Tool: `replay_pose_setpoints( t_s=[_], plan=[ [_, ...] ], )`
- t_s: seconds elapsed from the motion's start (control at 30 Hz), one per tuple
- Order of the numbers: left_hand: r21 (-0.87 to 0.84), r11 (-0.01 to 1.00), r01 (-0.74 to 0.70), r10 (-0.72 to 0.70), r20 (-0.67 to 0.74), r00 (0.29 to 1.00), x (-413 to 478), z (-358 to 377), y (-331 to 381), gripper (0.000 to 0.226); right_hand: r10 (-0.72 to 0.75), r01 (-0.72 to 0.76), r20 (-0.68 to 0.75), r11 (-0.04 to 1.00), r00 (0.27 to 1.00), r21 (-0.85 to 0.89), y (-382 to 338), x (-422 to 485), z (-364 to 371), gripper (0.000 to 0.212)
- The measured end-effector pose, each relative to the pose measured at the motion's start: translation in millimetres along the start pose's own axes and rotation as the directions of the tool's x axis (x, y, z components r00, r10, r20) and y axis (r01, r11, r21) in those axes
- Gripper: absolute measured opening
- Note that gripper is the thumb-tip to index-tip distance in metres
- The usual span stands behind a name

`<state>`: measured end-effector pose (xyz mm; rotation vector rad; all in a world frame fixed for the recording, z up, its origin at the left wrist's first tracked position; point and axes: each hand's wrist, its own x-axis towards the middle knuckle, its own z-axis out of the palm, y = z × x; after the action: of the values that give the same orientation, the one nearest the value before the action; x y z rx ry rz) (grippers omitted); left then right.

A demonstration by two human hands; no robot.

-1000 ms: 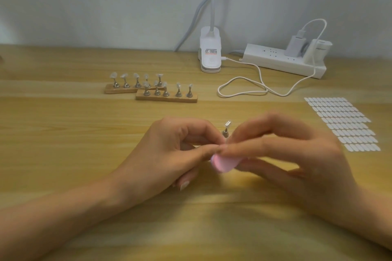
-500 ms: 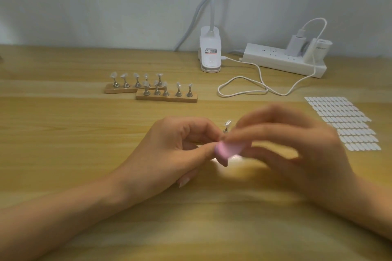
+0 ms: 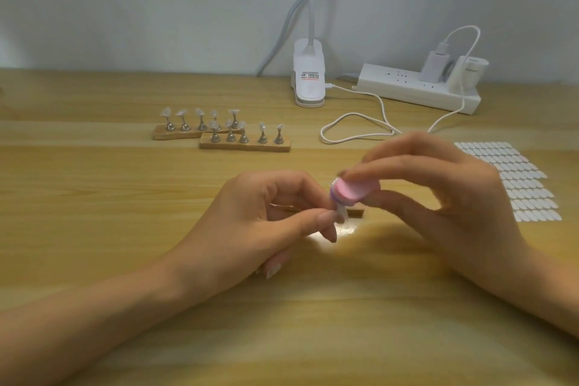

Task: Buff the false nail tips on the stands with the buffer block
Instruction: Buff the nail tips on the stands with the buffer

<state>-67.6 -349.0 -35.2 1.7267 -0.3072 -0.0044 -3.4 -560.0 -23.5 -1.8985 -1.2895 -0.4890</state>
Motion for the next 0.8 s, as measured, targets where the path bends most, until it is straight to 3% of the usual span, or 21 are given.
replay_pose_setpoints(
  t_s=[0.13, 0.27, 0.37, 0.7, 0.8],
  plan=[
    [0.046, 0.999, -0.002, 0.002, 0.007, 1.0, -0.6, 0.3, -0.7, 0.01, -0.049, 0.049, 0.045, 0.999, 0.998, -0.005, -3.4, -1.6, 3.7, 0.015],
    [0.042, 0.999, -0.002, 0.001, 0.012, 1.0, -0.9, 0.3, 0.2, 0.011, 0.019, -0.019, 0.003, 1.0, 1.0, 0.019, -0.6, 0.9, -0.4, 0.017],
    [0.077, 0.997, -0.001, 0.0, 0.01, 1.0, -0.6, 1.8, 0.4, 0.01, -0.055, 0.055, 0.055, 0.998, 0.997, 0.013, -2.5, -1.9, 2.9, 0.014],
    [0.075, 0.997, -0.01, 0.008, 0.036, 0.999, -1.3, 2.7, 0.5, 0.007, 0.063, -0.062, -0.034, 0.997, 0.997, 0.037, 3.4, -2.9, -3.1, 0.019],
    [0.089, 0.996, -0.019, 0.016, 0.032, 0.999, -1.2, 1.8, 0.4, 0.011, -0.022, 0.021, 0.026, 0.999, 0.999, 0.026, -4.3, -5.4, 2.2, 0.016]
  ],
)
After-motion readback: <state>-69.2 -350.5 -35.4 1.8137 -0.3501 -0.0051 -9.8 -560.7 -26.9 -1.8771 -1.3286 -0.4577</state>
